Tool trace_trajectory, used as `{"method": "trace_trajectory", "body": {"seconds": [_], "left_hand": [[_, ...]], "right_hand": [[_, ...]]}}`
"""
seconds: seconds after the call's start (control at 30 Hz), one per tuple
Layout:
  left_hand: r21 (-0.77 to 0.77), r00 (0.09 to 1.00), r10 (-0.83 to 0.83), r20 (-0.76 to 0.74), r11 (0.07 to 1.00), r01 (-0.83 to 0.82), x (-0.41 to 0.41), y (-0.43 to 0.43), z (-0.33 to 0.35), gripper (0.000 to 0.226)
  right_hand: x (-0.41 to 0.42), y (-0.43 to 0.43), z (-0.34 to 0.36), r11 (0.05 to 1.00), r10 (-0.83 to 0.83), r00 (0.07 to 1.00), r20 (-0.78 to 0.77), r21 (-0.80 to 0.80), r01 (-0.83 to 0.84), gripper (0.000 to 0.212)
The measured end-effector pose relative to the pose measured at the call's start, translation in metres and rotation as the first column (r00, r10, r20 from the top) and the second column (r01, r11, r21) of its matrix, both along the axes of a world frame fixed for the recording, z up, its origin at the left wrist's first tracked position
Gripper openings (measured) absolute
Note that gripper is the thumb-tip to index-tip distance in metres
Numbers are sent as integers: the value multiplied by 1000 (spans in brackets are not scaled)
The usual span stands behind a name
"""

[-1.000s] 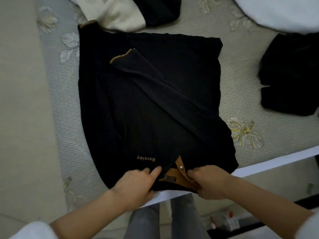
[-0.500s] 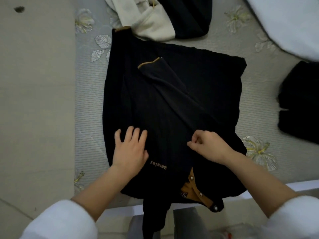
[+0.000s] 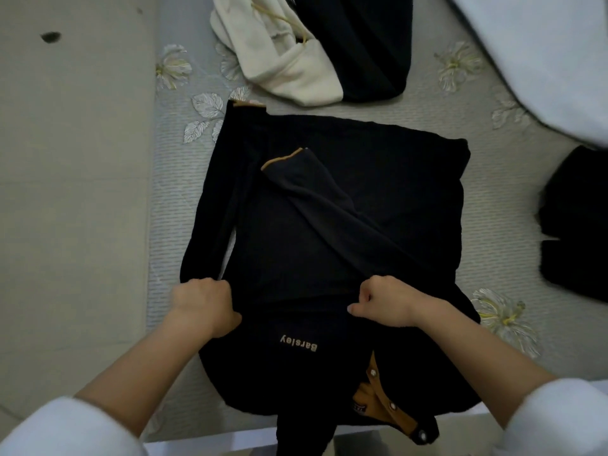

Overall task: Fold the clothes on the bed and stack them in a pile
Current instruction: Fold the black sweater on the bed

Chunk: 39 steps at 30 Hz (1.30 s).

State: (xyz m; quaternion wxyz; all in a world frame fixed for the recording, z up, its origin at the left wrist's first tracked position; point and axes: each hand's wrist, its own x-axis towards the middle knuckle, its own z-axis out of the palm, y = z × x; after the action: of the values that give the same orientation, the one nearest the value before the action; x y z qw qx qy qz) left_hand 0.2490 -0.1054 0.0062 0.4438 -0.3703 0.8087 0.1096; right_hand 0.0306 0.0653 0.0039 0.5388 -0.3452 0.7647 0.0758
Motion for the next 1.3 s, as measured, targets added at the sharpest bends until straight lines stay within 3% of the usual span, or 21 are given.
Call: {"method": "trace_trajectory", "body": {"seconds": [0.1,0.17,0.23,0.33,0.43,0.5,0.6,0.67,0.73,0.77,0.87,1.0,1.03,1.1,1.23,1.3], "left_hand": [[-17,982,93,-167,995,-97,-27,-24,5,31],[-72,913,142,-383,981,-183,-52,-38,0,27],[-118,852,144,-504,965,-233,-80,-51,-7,28],[-174,872,158,-464,948,-265,-115,-78,-18,47],[-219,854,275,-441,890,-400,-131,-118,-26,57],[-250,835,329,-440,849,-466,-138,-145,-27,56],[-301,842,248,-479,855,-423,-152,-173,-26,46],[-257,803,224,-553,870,-420,-166,-181,-26,47],[-178,745,301,-595,855,-487,-178,-183,-31,52],[-146,716,340,-610,840,-523,-182,-183,-35,50],[-28,554,438,-708,767,-641,-188,-186,-44,26],[404,28,637,-770,522,-751,-195,-201,-46,11],[479,-57,662,-747,478,-736,-197,-204,-47,11],[550,-115,692,-713,450,-704,-201,-206,-51,11],[489,-11,653,-757,557,-671,-202,-195,-56,20],[480,-34,604,-796,597,-642,-193,-189,-48,22]], "right_hand": [[-23,-13,3,938,-294,955,48,-177,297,24],[-47,-23,3,834,-470,882,10,-320,448,19],[-74,-31,-1,723,-617,787,-19,-407,558,16],[-113,-36,-11,582,-768,640,-40,-462,670,12],[-148,-33,-23,471,-852,521,-52,-513,718,4],[-170,-33,-27,374,-903,429,-35,-559,740,14],[-199,-40,-31,206,-962,273,16,-617,760,35],[-213,-49,-33,143,-981,191,11,-623,769,37],[-221,-59,-37,98,-989,144,24,-620,778,19],[-225,-63,-40,80,-991,131,37,-620,780,21],[-232,-74,-45,2,-993,71,94,-594,805,26],[-249,-81,-38,-183,-971,-43,235,-618,765,29],[-252,-83,-35,-204,-964,-44,261,-625,754,29],[-255,-83,-33,-201,-958,-18,288,-623,756,28],[-245,-85,-40,-80,-975,73,211,-634,769,18],[-229,-88,-40,64,-982,169,80,-706,705,34]]}}
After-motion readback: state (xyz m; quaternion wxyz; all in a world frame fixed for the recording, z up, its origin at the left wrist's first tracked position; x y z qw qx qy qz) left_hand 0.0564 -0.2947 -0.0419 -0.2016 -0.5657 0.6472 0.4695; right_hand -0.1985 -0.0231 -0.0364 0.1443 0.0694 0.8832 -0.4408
